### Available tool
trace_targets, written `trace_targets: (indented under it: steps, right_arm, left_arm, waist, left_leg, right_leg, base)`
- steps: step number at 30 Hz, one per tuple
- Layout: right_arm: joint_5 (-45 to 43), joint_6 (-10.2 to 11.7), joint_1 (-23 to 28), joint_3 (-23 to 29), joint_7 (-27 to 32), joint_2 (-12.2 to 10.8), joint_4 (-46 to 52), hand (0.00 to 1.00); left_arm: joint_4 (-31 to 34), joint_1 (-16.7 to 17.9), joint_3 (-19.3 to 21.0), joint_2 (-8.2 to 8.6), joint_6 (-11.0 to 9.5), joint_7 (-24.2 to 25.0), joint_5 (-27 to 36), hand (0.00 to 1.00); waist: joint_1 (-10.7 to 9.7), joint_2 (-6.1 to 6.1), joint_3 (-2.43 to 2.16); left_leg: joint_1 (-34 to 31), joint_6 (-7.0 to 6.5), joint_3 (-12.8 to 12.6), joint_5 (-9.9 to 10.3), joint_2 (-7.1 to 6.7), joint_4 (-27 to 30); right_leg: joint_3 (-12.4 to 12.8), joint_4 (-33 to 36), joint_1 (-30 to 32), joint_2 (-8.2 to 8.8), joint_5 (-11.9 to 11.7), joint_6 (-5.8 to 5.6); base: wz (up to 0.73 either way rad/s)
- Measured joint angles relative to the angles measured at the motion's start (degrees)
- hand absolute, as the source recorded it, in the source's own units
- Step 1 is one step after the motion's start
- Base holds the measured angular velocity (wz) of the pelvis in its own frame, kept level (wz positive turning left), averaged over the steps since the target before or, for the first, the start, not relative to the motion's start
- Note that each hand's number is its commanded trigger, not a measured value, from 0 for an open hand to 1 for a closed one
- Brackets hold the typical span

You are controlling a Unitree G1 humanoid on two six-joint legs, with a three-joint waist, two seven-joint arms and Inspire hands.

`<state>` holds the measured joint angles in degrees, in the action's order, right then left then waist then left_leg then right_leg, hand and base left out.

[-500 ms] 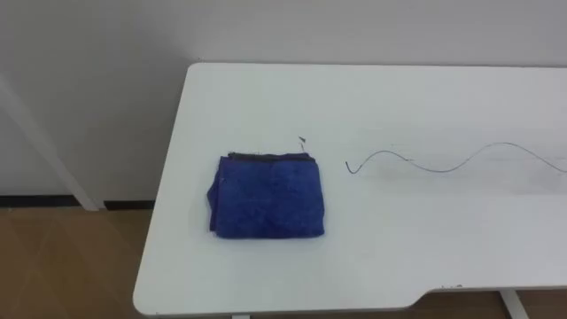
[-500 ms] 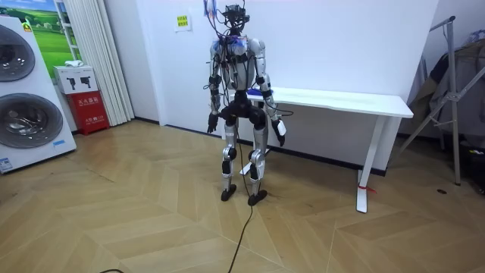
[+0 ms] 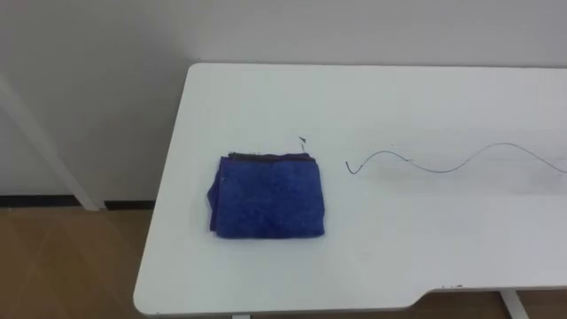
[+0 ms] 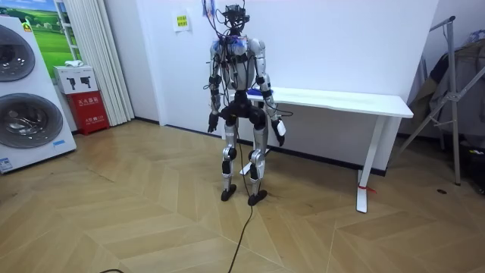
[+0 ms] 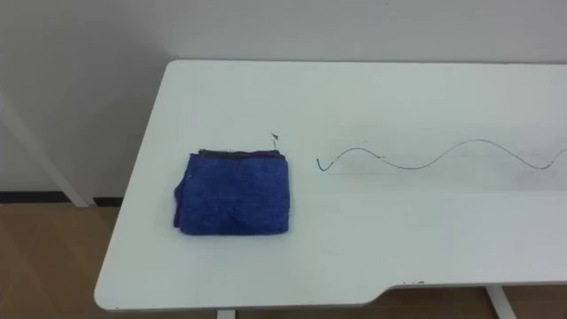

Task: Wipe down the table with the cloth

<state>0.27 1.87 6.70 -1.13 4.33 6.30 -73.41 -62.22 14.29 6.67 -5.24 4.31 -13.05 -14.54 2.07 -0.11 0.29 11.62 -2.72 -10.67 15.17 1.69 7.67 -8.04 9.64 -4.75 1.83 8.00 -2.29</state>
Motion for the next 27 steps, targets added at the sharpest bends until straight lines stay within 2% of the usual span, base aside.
trace_targets:
  steps: [5,8,10,16,19,21,23,25,27]
  right_arm:
    - [5.7,0.0,0.1,0.1,0.5,0.0,-0.6,0.00]
    - [9.5,-0.4,0.7,2.1,1.3,0.0,-2.1,0.00]
    - [13.0,-0.8,1.3,5.4,1.6,0.2,-3.1,0.00]
    - [20.1,-4.1,2.3,21.5,5.0,1.9,-5.7,0.00]
    - [23.5,-5.8,2.1,27.8,7.8,4.6,-5.8,0.00]
    - [24.7,-6.7,1.4,32.8,10.9,7.2,-5.7,0.00]
    - [24.7,-7.0,0.9,34.1,13.9,8.6,-4.4,0.00]
    - [24.7,-7.0,-0.8,34.3,16.5,9.8,-3.8,0.00]
    - [24.0,-7.0,-2.8,34.6,21.1,10.6,-0.1,0.00]
  left_arm:
    - [-0.2,0.4,0.4,0.03,-0.2,-0.2,0.3,0.00]
    - [-0.2,0.6,3.2,0.20,0.4,-0.3,-0.2,0.00]
    - [-0.3,0.8,5.9,0.17,0.9,-0.3,0.0,0.00]
    - [0.2,2.3,12.7,-0.17,2.9,-0.4,-0.1,0.00]
    - [0.8,3.0,15.3,-0.95,2.9,-0.5,0.0,0.00]
    - [1.7,3.0,17.3,-1.37,2.8,-0.9,-0.1,0.00]
    - [2.8,2.8,17.8,-1.57,2.8,-1.4,-0.1,0.00]
    - [2.9,2.3,17.7,-2.11,2.8,-1.5,0.5,0.00]
    - [2.9,2.2,16.1,-2.63,2.8,-1.5,0.3,0.00]
  waist:
    - [0.0,-0.07,-0.01]
    - [-0.1,0.09,-0.05]
    - [-0.3,0.08,-0.08]
    - [-3.5,-0.09,-0.04]
    - [-4.8,-0.59,-0.03]
    - [-5.6,-1.20,-0.04]
    - [-5.6,-1.81,-0.22]
    - [-5.7,-2.53,-0.20]
    - [-5.8,-3.03,-0.20]
  left_leg:
    - [0.1,0.00,-0.1,0.0,0.00,-0.1]
    - [0.0,0.00,-0.1,0.0,0.03,-0.2]
    - [0.1,0.00,0.0,0.0,0.03,-0.2]
    - [1.3,0.00,0.1,0.0,0.02,-0.3]
    - [1.7,-0.02,0.0,0.0,-0.06,-0.4]
    - [1.6,-0.03,0.0,0.1,-0.12,-0.5]
    - [1.2,0.00,-0.2,0.1,-0.18,-0.3]
    - [0.9,0.06,-0.4,0.0,-0.18,-0.1]
    - [0.9,0.07,-0.5,0.0,-0.19,-0.1]
  right_leg:
    - [0.1,-0.1,-0.3,-0.02,0.0,0.00]
    - [-0.1,-0.1,-0.3,-0.01,0.0,0.00]
    - [0.0,0.0,-0.4,-0.01,0.0,0.00]
    - [0.1,0.0,-1.6,0.02,0.0,0.00]
    - [0.2,0.4,-1.7,0.06,0.0,-0.04]
    - [0.4,0.7,-1.5,0.09,0.1,-0.03]
    - [0.7,1.1,-0.9,0.10,0.2,0.04]
    - [0.9,1.1,-0.2,0.07,0.1,0.07]
    - [1.1,1.1,-0.1,-0.01,0.1,0.06]
  base:
    - [0.00]
    - [0.00]
    - [0.02]
    - [0.01]
    - [-0.05]
    - [-0.06]
    - [-0.09]
    - [-0.08]
    - [-0.02]
